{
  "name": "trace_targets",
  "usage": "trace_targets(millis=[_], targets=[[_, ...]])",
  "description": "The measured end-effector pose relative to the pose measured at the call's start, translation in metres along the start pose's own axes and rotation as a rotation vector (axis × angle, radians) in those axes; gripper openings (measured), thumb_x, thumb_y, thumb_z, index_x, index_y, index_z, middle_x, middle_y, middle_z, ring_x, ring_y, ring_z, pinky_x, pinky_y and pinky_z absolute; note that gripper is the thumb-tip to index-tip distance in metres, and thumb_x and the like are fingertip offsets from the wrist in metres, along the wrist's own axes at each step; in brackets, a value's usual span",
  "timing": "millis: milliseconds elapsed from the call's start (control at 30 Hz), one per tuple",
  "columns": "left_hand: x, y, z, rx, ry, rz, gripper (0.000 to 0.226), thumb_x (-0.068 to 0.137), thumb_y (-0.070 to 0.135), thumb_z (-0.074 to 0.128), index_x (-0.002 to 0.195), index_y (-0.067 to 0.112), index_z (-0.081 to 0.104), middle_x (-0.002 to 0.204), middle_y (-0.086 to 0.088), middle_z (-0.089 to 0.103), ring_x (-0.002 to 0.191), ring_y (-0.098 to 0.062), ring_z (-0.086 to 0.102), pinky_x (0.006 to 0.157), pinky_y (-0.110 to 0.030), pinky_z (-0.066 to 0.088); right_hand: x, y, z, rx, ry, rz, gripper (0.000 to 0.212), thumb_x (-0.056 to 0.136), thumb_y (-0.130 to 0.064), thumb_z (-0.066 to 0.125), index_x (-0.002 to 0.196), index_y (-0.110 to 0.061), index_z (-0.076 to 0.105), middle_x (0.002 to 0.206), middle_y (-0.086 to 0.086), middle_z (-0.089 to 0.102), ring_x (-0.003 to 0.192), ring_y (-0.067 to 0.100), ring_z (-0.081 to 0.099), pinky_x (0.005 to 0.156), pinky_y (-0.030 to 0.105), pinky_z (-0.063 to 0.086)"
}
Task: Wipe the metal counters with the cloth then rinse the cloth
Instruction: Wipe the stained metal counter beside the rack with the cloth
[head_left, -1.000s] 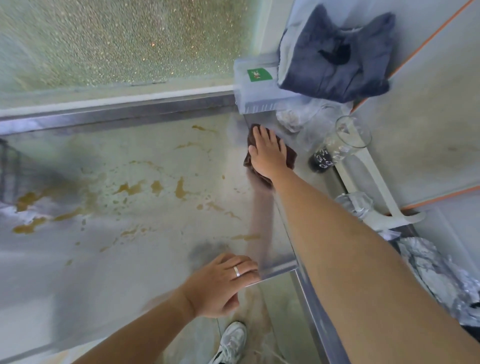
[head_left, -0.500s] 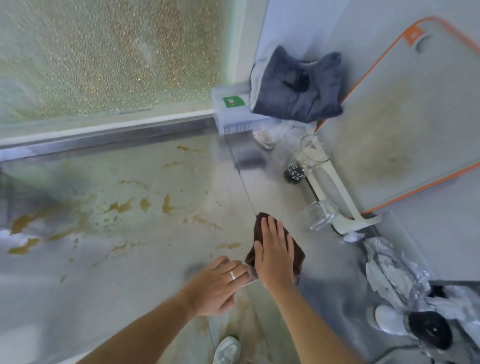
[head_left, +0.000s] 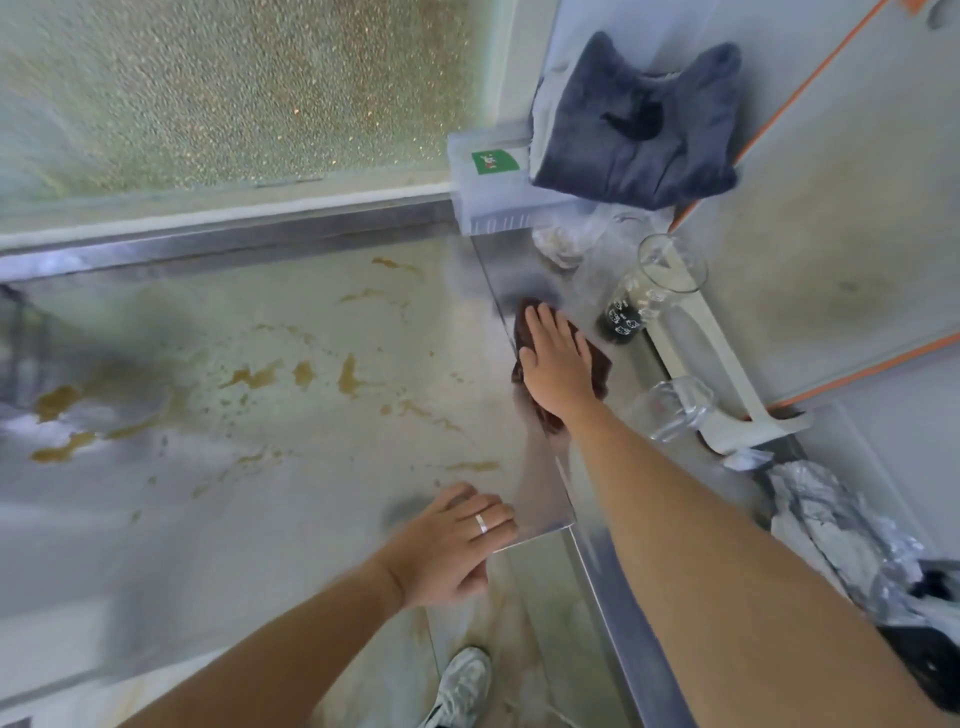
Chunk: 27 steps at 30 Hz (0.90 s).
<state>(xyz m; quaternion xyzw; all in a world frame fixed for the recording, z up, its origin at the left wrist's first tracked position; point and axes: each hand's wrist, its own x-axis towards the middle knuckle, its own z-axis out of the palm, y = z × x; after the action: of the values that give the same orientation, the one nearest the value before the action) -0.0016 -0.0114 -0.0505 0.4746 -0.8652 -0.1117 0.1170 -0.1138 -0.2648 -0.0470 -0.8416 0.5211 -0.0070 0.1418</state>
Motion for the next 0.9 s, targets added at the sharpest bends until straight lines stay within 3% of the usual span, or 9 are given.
trace_targets(millis=[100, 200, 333, 400, 467, 567, 733, 900], targets=[[-0.001, 0.003, -0.005, 0.02, -0.042, -0.006, 0.046, 0.072, 0.027, 0.059, 0.117, 0.017, 0.062, 0.12, 0.0, 0.06, 0.111, -0.023, 0.057, 0.102, -0.039, 0.041, -0.074, -0.002, 0.008, 0.157, 0.032, 0.01, 0.055, 0.107, -0.021, 0.036, 0.162, -0.021, 0.026, 0.17, -0.001, 0.021, 0.158, 0.02, 0.013, 0.126, 0.041, 0.01], [-0.011, 0.006, -0.014, 0.004, -0.034, -0.069, 0.043, 0.073, 0.026, 0.06, 0.115, 0.016, 0.062, 0.119, -0.003, 0.061, 0.113, -0.025, 0.059, 0.099, -0.043, 0.045, -0.132, -0.01, 0.013, 0.419, 0.066, 0.133, 0.049, 0.109, -0.018, 0.038, 0.158, -0.023, 0.036, 0.166, 0.0, 0.032, 0.156, 0.02, 0.021, 0.127, 0.043, 0.018], [-0.043, 0.002, -0.025, 0.001, -0.004, -0.161, 0.044, 0.072, 0.029, 0.06, 0.114, 0.016, 0.064, 0.119, -0.004, 0.061, 0.113, -0.025, 0.06, 0.101, -0.042, 0.041, -0.183, -0.047, 0.009, 0.632, 0.087, 0.273, 0.047, 0.11, -0.021, 0.038, 0.157, -0.026, 0.037, 0.162, 0.0, 0.04, 0.151, 0.018, 0.033, 0.12, 0.026, 0.022], [-0.065, -0.006, -0.027, 0.017, 0.022, -0.172, 0.042, 0.073, 0.028, 0.059, 0.113, 0.016, 0.064, 0.116, -0.004, 0.062, 0.109, -0.026, 0.061, 0.099, -0.04, 0.04, -0.197, -0.077, 0.013, 0.666, 0.039, 0.215, 0.048, 0.111, -0.025, 0.035, 0.158, -0.026, 0.035, 0.16, -0.001, 0.041, 0.147, 0.017, 0.038, 0.121, 0.031, 0.028], [-0.083, -0.016, -0.028, 0.057, 0.056, -0.18, 0.039, 0.076, 0.028, 0.058, 0.112, 0.015, 0.065, 0.115, -0.004, 0.062, 0.108, -0.026, 0.06, 0.098, -0.04, 0.039, -0.208, -0.104, 0.033, 0.495, 0.003, 0.088, 0.051, 0.11, -0.037, 0.027, 0.161, -0.028, 0.028, 0.166, -0.004, 0.03, 0.154, 0.015, 0.025, 0.125, 0.043, 0.024], [-0.097, -0.024, -0.029, 0.078, 0.11, -0.214, 0.032, 0.08, 0.026, 0.053, 0.108, 0.014, 0.065, 0.112, -0.004, 0.061, 0.104, -0.026, 0.061, 0.097, -0.039, 0.039, -0.211, -0.119, 0.057, 0.081, 0.004, -0.014, 0.061, 0.107, -0.047, 0.024, 0.163, -0.027, 0.018, 0.171, -0.002, 0.014, 0.159, 0.018, 0.008, 0.126, 0.046, 0.015], [-0.089, -0.032, -0.029, 0.082, 0.139, -0.273, 0.031, 0.077, 0.025, 0.053, 0.105, 0.014, 0.063, 0.109, -0.004, 0.061, 0.1, -0.027, 0.061, 0.095, -0.039, 0.04, -0.163, -0.106, 0.047, -0.089, -0.042, -0.113, 0.062, 0.107, -0.051, 0.02, 0.164, -0.028, 0.012, 0.173, -0.003, 0.006, 0.159, 0.019, 0.003, 0.126, 0.05, 0.014], [-0.091, -0.033, -0.021, 0.058, 0.15, -0.278, 0.031, 0.077, 0.025, 0.054, 0.105, 0.015, 0.063, 0.109, -0.003, 0.061, 0.101, -0.025, 0.059, 0.095, -0.04, 0.044, -0.047, -0.103, 0.036, -0.14, -0.034, -0.059, 0.061, 0.107, -0.052, 0.016, 0.164, -0.031, 0.007, 0.173, -0.001, 0.004, 0.159, 0.024, 0.003, 0.125, 0.06, 0.006]])
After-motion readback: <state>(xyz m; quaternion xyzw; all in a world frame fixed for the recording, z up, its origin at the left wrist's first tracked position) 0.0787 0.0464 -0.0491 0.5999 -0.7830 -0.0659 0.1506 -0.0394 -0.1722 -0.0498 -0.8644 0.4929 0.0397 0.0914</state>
